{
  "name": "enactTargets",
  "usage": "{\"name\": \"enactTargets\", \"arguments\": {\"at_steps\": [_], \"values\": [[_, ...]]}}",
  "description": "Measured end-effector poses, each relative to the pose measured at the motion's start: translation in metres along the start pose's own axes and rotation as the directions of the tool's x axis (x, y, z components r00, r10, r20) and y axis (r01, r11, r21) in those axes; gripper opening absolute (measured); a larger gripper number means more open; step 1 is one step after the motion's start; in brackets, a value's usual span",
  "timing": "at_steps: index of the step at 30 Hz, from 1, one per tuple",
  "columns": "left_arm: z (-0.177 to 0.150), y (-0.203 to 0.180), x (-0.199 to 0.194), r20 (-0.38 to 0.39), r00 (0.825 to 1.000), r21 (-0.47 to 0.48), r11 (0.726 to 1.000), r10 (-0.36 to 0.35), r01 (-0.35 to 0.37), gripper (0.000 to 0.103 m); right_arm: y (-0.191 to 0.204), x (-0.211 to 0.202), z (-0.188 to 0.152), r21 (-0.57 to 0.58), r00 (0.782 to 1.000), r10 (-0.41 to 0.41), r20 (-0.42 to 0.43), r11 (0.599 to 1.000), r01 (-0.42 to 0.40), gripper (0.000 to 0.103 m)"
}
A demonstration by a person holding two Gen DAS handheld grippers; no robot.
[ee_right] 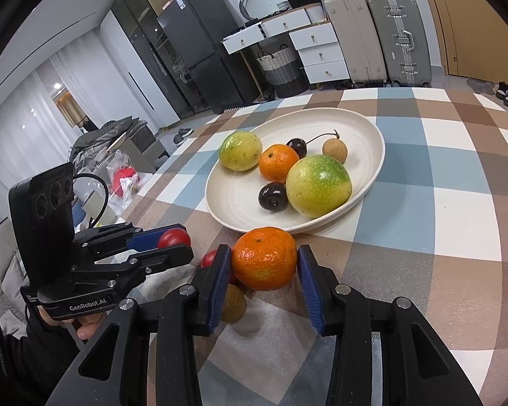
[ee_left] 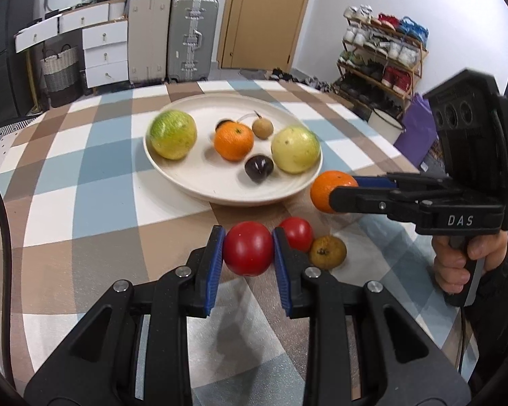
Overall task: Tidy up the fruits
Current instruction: 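Carry the orange with the right tool while the left tool carries the tomato, both releasing onto the plate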
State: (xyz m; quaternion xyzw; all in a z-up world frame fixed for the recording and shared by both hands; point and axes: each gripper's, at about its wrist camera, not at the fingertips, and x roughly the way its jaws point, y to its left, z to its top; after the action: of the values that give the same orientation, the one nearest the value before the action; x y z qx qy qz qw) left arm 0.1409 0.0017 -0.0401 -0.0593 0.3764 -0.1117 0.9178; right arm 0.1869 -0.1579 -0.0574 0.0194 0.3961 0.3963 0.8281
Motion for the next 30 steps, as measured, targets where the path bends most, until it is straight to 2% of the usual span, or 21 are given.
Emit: {"name": "enactTargets", "arguments": {"at_steps": [16,30], "values": [[0.013,0.008,-0.024,0.124,0.990,-0.058,0.997,0.064,-0.057,0.025,0.001,-0.016,0.005,0.002,0.996,-0.022,0.085,1.000,0.022,0.040],[0.036,0.013,-0.011,0.170,0.975,-0.092,0.988,0.142,-0.128,0.025,0.002,-0.033,0.027,0.042,0.979,-0.079,0.191,0.997,0.072,0.040]]}}
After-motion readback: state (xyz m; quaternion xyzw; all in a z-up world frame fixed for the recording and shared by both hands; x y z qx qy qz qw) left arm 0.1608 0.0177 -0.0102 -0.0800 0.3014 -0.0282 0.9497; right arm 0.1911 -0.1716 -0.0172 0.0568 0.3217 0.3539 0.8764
